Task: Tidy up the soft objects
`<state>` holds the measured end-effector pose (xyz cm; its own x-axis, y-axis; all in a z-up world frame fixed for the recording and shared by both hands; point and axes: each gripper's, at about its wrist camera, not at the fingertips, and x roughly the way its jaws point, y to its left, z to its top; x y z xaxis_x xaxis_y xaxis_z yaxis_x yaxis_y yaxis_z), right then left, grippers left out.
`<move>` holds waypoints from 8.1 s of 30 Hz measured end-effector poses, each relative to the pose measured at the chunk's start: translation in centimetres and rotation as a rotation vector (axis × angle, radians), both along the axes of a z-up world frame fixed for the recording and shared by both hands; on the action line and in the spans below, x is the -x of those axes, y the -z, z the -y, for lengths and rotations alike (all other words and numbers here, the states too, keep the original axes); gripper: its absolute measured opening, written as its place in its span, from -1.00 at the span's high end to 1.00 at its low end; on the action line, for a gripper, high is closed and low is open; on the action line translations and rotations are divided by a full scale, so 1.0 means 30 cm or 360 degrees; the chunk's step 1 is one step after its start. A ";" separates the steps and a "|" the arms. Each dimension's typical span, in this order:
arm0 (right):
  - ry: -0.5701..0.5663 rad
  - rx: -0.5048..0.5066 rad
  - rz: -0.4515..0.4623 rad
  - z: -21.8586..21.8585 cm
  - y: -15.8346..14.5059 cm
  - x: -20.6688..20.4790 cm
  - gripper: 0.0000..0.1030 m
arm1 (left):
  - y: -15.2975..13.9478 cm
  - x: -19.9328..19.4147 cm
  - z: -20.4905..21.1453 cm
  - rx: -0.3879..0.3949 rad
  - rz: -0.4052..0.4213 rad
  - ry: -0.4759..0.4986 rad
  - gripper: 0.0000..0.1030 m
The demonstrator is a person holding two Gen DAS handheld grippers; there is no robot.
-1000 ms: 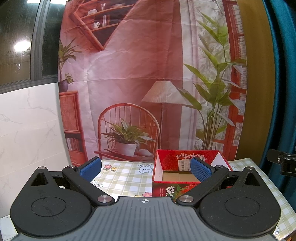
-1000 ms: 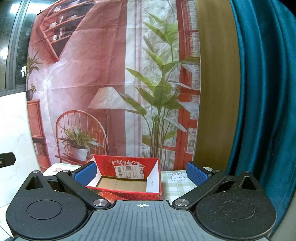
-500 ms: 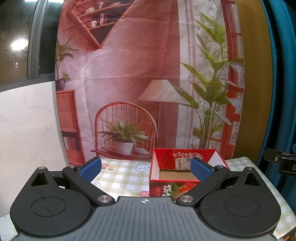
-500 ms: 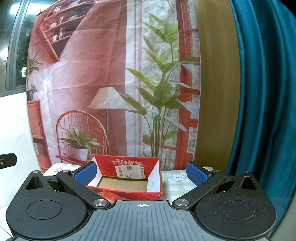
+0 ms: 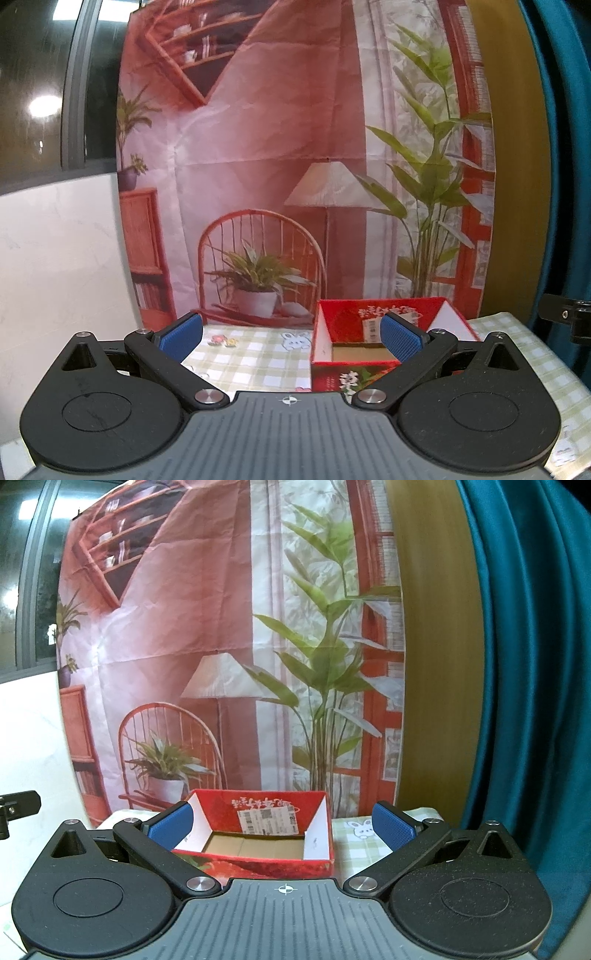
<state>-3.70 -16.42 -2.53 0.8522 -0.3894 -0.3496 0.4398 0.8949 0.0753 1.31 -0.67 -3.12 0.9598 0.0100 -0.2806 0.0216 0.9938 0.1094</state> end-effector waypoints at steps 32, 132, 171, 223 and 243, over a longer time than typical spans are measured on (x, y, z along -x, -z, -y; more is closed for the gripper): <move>-0.0283 -0.0266 -0.0531 0.133 0.555 -0.255 -0.52 | 0.488 -0.409 0.112 0.0076 -0.0756 0.0486 -0.22; -0.0430 -0.0049 -0.0652 0.379 0.465 -0.809 0.10 | 0.443 -0.979 0.182 0.0282 -0.0763 0.0605 -0.19; -0.0460 -0.0382 -0.0631 0.122 0.642 -0.291 -0.13 | 0.686 -0.394 0.012 0.0418 -0.1091 0.0494 -0.19; -0.0507 -0.0453 -0.0593 0.091 0.644 -0.216 0.11 | 0.682 -0.336 0.007 0.0421 -0.0979 0.0569 0.69; -0.0589 -0.0189 -0.0264 0.149 0.381 -0.270 0.77 | 0.438 -0.384 0.023 0.0358 -0.0562 0.0577 0.73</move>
<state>4.38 -20.89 -13.95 0.8555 -0.0166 -0.5175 0.1054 0.9841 0.1426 12.83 -1.36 -16.26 0.7378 -0.4009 -0.5431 0.3635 0.9139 -0.1808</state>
